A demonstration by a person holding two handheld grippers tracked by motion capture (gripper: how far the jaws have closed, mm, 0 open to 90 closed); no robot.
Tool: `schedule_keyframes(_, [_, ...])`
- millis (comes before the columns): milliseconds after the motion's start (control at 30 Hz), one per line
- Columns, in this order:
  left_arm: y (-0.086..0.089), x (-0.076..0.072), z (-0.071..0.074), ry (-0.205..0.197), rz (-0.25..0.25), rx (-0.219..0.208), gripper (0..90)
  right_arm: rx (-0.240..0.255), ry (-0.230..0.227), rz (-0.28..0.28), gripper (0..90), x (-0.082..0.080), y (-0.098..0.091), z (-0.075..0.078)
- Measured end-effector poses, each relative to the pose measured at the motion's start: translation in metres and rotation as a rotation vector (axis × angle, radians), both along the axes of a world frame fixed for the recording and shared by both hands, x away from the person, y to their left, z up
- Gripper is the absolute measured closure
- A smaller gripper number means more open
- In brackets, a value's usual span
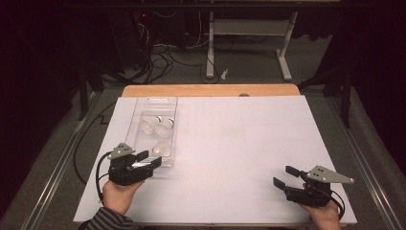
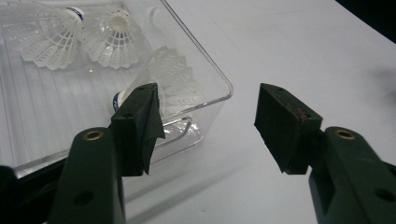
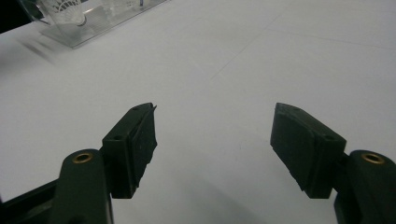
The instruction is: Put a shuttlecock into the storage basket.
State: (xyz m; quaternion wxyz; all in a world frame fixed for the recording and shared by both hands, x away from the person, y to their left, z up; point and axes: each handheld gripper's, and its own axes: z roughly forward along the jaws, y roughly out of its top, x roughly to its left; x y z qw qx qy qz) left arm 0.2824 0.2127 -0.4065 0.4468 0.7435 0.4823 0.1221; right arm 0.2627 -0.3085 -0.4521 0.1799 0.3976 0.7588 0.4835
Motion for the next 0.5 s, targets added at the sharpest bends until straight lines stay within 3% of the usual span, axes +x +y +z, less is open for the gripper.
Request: schedule_keyframes(500, [0.0008, -0.0053, -0.0092, -0.007, 0.010, -0.010, 41.0, 0.001, 0.002, 0.000, 31.6, -0.0002, 0.0002, 0.0001])
